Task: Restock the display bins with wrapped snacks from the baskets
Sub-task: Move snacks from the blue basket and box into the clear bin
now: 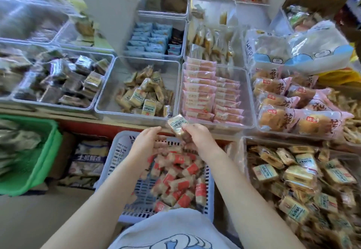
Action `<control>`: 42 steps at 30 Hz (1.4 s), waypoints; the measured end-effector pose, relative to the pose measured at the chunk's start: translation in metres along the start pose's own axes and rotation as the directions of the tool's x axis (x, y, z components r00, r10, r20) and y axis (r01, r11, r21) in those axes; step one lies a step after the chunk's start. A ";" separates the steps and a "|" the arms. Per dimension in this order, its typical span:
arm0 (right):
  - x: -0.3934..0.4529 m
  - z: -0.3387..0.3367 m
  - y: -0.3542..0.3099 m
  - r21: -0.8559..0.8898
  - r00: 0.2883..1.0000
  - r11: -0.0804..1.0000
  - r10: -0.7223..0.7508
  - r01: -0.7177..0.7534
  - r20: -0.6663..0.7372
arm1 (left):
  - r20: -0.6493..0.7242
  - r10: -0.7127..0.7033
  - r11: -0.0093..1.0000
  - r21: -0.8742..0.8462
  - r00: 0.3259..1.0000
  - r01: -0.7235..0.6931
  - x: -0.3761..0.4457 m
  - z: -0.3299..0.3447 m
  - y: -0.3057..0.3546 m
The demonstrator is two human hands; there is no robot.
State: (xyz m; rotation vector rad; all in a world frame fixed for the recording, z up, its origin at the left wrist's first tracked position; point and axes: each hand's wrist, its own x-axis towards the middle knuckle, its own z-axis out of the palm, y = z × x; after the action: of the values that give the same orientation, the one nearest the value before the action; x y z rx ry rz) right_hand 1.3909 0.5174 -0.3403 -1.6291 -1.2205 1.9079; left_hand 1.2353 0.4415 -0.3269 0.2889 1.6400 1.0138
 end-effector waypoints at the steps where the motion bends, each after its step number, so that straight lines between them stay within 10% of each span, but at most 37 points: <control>1: 0.014 0.017 -0.012 0.056 1.000 0.998 0.000 0.000 -0.001 | -0.075 -0.044 0.999 -0.021 0.996 0.042 0.009 -0.012 0.001; 8: 0.058 0.063 -0.054 -0.033 0.991 0.996 -0.087 0.084 -0.101 | -0.107 -0.072 0.997 0.004 0.992 0.073 0.024 -0.046 -0.002; 15: -0.017 -0.039 0.038 -0.314 0.934 0.946 -0.177 0.075 -0.312 | 0.074 -0.012 0.958 0.288 0.997 -0.010 0.018 0.022 -0.024; 20: -0.053 -0.151 0.112 -0.659 0.711 0.684 -0.291 -0.313 -0.640 | 0.208 -0.001 0.857 0.505 0.978 -0.107 0.005 0.100 -0.038; 25: -0.061 -0.198 0.154 -0.829 0.849 0.420 -0.209 -0.370 -0.485 | 0.288 -0.027 0.821 0.553 0.957 -0.143 -0.013 0.154 -0.054; 35: -0.059 -0.206 0.152 -0.743 0.823 0.581 -0.207 -0.332 -0.529 | 0.309 -0.118 0.839 0.539 0.944 -0.072 -0.033 0.177 -0.066; 42: -0.096 -0.206 0.098 -0.669 0.890 0.739 -0.355 0.079 -0.287 | 0.380 -0.156 0.890 0.455 0.912 -0.038 -0.039 0.167 -0.059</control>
State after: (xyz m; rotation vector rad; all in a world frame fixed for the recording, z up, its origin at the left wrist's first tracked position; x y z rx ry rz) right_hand 1.6330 0.4698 -0.3506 -1.9399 -1.9017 0.9553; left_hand 1.4148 0.4578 -0.3436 0.7122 1.4660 0.4604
